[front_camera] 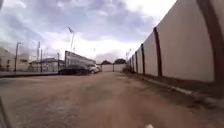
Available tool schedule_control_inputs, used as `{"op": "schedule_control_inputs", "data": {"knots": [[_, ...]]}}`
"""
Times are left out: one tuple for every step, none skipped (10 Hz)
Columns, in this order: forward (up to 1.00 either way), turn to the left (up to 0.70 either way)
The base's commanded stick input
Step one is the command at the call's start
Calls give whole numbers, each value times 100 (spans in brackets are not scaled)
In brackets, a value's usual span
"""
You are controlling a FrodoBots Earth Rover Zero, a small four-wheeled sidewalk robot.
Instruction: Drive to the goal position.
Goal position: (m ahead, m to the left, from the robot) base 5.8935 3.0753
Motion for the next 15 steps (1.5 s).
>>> {"op": "schedule_control_inputs", "data": {"knots": [[70,0],[70,0],[70,0],[70,0],[70,0],[70,0],[70,0],[70,0],[70,0],[70,0],[70,0],[70,0],[70,0],[70,0],[70,0]]}}
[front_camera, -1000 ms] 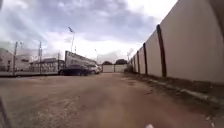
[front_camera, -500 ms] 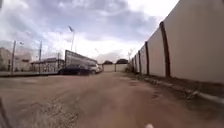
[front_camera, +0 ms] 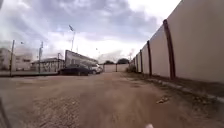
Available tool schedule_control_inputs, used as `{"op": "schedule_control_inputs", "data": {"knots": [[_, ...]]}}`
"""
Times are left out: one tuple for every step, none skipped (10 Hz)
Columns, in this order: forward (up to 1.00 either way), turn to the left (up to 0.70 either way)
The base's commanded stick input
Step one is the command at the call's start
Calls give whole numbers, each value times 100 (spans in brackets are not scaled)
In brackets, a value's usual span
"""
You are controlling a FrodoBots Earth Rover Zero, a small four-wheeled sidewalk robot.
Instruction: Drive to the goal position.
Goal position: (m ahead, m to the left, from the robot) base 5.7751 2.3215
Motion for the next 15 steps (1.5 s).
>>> {"op": "schedule_control_inputs", "data": {"knots": [[70,0],[70,0],[70,0],[70,0],[70,0],[70,0],[70,0],[70,0],[70,0],[70,0],[70,0],[70,0],[70,0],[70,0],[70,0]]}}
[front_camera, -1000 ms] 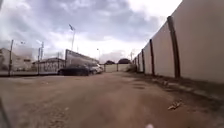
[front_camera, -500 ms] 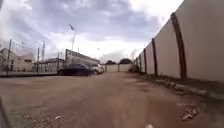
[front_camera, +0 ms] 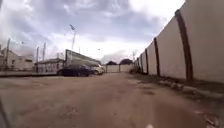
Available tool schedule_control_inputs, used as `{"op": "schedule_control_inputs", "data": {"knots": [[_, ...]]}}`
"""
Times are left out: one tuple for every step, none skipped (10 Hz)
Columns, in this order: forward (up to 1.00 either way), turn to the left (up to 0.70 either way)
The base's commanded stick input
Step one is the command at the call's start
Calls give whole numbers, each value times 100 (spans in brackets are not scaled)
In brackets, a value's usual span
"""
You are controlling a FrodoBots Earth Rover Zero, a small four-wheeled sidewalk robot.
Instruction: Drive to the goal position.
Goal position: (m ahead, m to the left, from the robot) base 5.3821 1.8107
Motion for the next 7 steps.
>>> {"op": "schedule_control_inputs", "data": {"knots": [[70,0],[70,0],[70,0],[70,0],[70,0],[70,0],[70,0]]}}
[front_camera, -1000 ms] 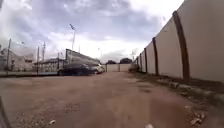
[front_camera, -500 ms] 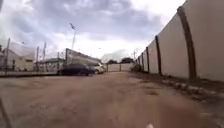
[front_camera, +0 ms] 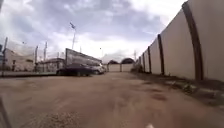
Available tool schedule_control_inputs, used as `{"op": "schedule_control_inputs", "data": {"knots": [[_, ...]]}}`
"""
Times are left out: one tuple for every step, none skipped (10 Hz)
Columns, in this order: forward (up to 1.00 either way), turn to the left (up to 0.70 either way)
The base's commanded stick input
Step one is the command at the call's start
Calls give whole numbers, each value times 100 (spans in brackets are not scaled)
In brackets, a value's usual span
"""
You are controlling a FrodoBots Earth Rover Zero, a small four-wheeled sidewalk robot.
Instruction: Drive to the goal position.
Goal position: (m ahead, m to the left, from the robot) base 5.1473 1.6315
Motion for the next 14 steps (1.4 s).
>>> {"op": "schedule_control_inputs", "data": {"knots": [[70,0],[70,0],[70,0],[70,0],[70,0],[70,0],[70,-28],[70,-28],[70,-22],[70,-7],[70,0],[70,0],[70,0],[70,0]]}}
